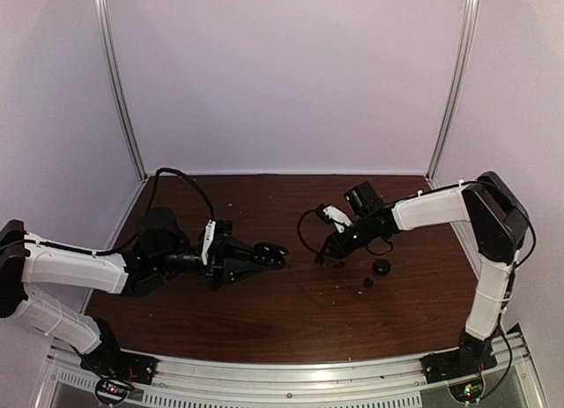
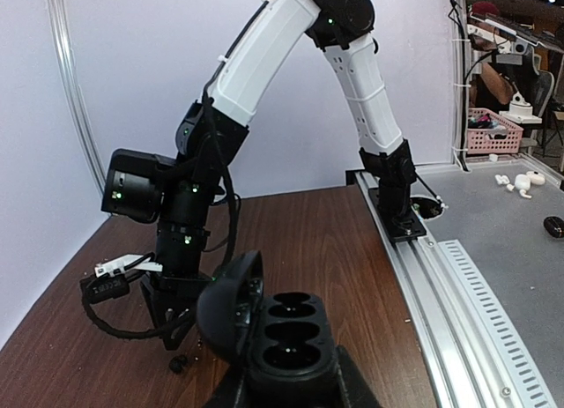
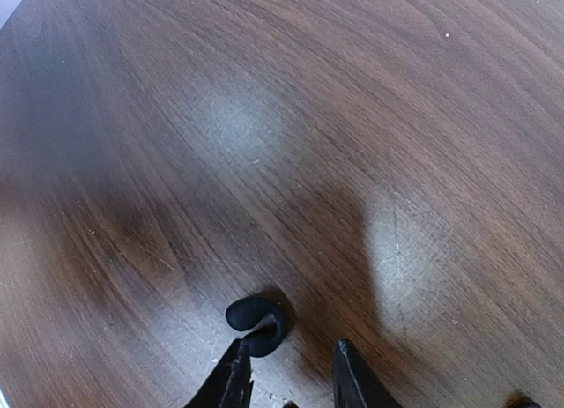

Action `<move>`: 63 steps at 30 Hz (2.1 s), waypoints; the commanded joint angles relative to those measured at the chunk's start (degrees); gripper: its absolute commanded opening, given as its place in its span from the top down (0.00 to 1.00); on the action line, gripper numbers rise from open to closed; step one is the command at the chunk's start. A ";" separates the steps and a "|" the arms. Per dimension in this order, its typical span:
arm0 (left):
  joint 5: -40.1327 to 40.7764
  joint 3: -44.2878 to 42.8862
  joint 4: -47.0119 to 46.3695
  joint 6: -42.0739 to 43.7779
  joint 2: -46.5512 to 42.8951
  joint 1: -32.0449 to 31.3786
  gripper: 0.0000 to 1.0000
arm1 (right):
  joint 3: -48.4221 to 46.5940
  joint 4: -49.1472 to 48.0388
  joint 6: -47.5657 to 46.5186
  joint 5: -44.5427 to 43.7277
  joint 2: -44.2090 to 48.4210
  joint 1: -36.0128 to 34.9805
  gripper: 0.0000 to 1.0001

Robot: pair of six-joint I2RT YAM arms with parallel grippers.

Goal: Insert the wireless bluetooth earbuds into the charging case

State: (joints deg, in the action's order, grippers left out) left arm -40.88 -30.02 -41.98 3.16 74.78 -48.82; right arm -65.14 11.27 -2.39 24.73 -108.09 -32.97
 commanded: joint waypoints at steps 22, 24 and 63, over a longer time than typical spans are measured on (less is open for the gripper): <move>0.80 -1.18 -1.03 0.58 -1.30 -0.23 1.00 | -1.14 -0.36 -1.94 -0.22 -3.71 -2.40 0.69; 0.86 -1.22 -0.92 0.53 -1.30 -0.23 1.00 | -0.96 -0.29 -2.20 -0.21 -3.49 -2.70 0.70; 4.72 2.12 -12.44 -5.96 -0.85 2.32 1.00 | 15.12 -20.19 1.22 4.54 37.46 -7.44 1.00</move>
State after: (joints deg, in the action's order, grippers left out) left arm -37.41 -28.56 -48.58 -2.28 73.56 -46.81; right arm -51.35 -3.53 -2.24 27.40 -74.30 -37.69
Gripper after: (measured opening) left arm 0.255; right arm 0.008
